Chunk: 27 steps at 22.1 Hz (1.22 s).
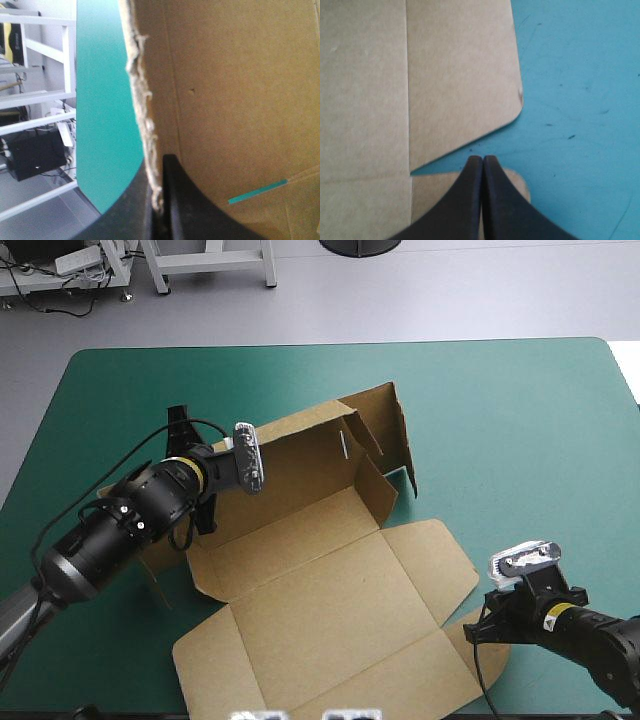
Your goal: Fold the box
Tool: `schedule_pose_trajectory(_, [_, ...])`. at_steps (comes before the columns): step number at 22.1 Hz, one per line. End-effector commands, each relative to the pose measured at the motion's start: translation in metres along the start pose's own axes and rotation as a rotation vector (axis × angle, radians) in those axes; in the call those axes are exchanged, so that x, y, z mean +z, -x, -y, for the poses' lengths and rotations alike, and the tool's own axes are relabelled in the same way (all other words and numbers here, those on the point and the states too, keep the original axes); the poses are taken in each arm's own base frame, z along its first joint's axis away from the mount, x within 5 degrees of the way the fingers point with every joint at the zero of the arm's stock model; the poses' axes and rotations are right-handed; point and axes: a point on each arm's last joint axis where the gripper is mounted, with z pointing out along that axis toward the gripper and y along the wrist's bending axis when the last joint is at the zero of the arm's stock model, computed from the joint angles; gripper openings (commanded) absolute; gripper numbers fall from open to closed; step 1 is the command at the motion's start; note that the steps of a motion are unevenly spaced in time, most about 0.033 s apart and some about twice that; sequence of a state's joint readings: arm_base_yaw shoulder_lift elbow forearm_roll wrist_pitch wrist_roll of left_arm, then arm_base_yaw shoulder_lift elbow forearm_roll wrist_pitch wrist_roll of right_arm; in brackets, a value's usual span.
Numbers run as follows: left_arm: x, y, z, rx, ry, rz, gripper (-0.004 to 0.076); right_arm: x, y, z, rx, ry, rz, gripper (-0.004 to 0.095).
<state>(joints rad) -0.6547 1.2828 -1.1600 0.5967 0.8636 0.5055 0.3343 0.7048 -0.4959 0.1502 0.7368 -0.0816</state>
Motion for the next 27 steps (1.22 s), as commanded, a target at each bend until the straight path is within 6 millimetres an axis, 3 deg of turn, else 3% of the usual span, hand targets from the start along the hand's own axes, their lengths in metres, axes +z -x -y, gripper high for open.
schedule_pose_trajectory(1, [-0.014,0.011,0.006,0.036,0.086,0.082,-0.0006,-0.011,0.027,-0.002,0.0,0.006,0.098,-0.0023])
schedule_pose_trajectory(8, [-0.022,0.028,0.027,0.02,0.063,0.118,-0.0006,-0.018,0.061,-0.006,0.015,0.032,0.095,-0.0017])
schedule_pose_trajectory(11, [-0.023,0.028,0.027,-0.044,0.066,0.115,-0.0006,-0.021,0.09,-0.009,0.012,0.049,0.109,-0.0002])
schedule_pose_trajectory(15, [-0.023,0.027,0.025,-0.063,0.084,0.109,-0.0006,-0.019,0.131,-0.01,-0.004,0.048,0.104,-0.0002])
schedule_pose_trajectory(21, [-0.028,0.034,0.033,-0.041,0.068,0.125,-0.0006,-0.017,0.22,-0.014,-0.051,0.063,0.109,-0.0002])
schedule_pose_trajectory(27, [-0.028,0.033,0.033,-0.038,0.071,0.108,-0.0006,-0.002,0.278,-0.039,-0.177,0.017,0.103,-0.0002])
